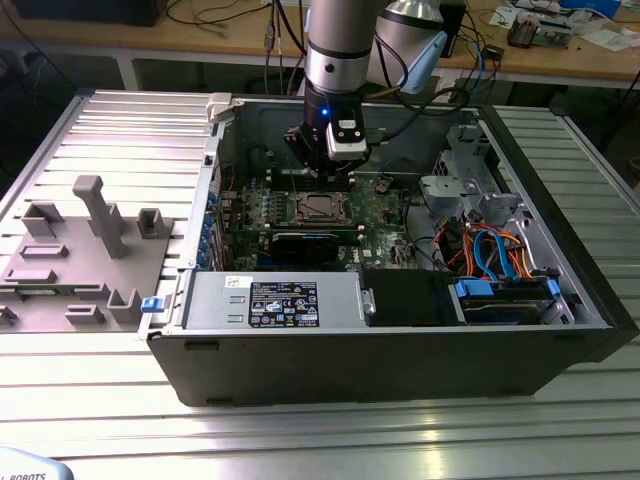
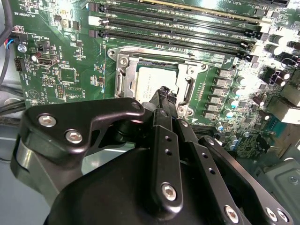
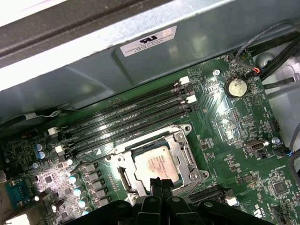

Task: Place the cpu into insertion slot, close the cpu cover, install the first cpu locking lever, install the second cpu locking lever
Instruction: 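Install the first cpu locking lever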

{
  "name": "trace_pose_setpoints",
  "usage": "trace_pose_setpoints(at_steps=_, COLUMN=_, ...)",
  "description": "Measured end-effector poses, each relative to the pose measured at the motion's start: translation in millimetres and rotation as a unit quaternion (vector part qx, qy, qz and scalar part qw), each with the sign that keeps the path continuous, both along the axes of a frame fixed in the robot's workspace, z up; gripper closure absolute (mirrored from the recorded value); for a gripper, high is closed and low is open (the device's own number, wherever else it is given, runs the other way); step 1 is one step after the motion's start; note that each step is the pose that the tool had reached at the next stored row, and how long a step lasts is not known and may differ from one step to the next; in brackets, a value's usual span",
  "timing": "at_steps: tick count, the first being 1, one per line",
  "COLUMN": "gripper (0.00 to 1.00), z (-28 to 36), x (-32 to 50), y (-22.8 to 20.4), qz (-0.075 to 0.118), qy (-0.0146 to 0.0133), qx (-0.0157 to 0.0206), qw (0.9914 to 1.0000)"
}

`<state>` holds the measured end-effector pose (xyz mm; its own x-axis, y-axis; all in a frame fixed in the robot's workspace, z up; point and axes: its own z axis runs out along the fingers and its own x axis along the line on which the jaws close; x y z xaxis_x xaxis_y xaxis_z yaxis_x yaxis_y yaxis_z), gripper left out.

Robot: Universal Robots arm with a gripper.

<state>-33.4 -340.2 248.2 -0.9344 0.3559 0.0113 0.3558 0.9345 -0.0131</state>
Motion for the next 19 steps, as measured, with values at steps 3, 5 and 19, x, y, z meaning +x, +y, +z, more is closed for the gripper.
trace_pose_setpoints(at_steps=3, gripper=0.89, z=0.0, x=0.0, y=0.0, qz=0.001, qy=0.0, qx=0.0, qw=1.0)
trace_pose_setpoints(at_steps=5, gripper=0.89, z=0.0, x=0.0, y=0.0, qz=0.002, qy=0.0, qx=0.0, qw=1.0)
trace_pose_setpoints(at_steps=19, gripper=0.89, z=0.0, x=0.0, y=0.0, qz=0.007, qy=0.0, qx=0.0, qw=0.99998)
